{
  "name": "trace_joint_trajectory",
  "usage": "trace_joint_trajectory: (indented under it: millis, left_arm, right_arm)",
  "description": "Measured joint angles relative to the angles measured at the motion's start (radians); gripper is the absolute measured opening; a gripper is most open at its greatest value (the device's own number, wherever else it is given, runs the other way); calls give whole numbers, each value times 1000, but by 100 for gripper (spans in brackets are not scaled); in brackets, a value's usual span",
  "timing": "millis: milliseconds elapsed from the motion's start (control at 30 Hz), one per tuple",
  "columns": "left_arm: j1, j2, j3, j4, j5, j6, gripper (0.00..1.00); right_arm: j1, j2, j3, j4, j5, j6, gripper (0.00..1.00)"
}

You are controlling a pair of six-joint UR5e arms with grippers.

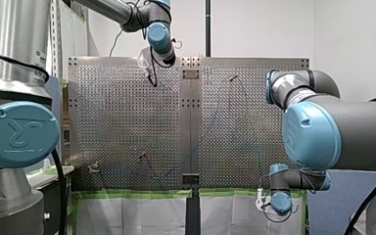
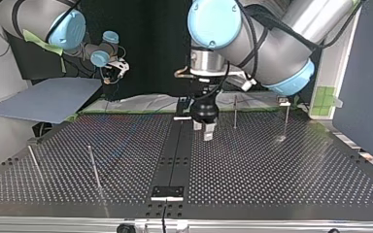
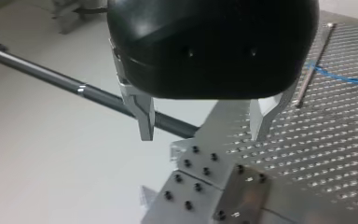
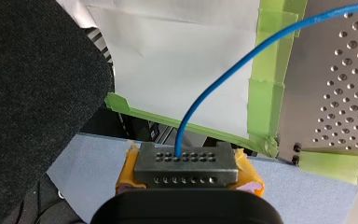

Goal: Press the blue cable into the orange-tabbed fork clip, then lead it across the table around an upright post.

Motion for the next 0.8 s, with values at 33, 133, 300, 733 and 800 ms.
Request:
trace_joint_trajectory:
  millis: [33,133,300,733,800]
  left_arm:
    - [3,10,-10,10,-5,-4,100]
    - [9,24,-38,38,-14,-13,100]
    - [16,26,-82,82,-42,-17,100]
    - [16,-75,-203,203,-62,-74,100]
    - [18,-90,-218,218,-63,-85,100]
  right_arm:
    - [1,0,0,0,0,0,0]
    - [2,0,0,0,0,0,0]
    - [3,0,0,0,0,-1,0]
    - [9,0,-1,0,0,-2,0]
    - [10,0,-1,0,0,-2,0]
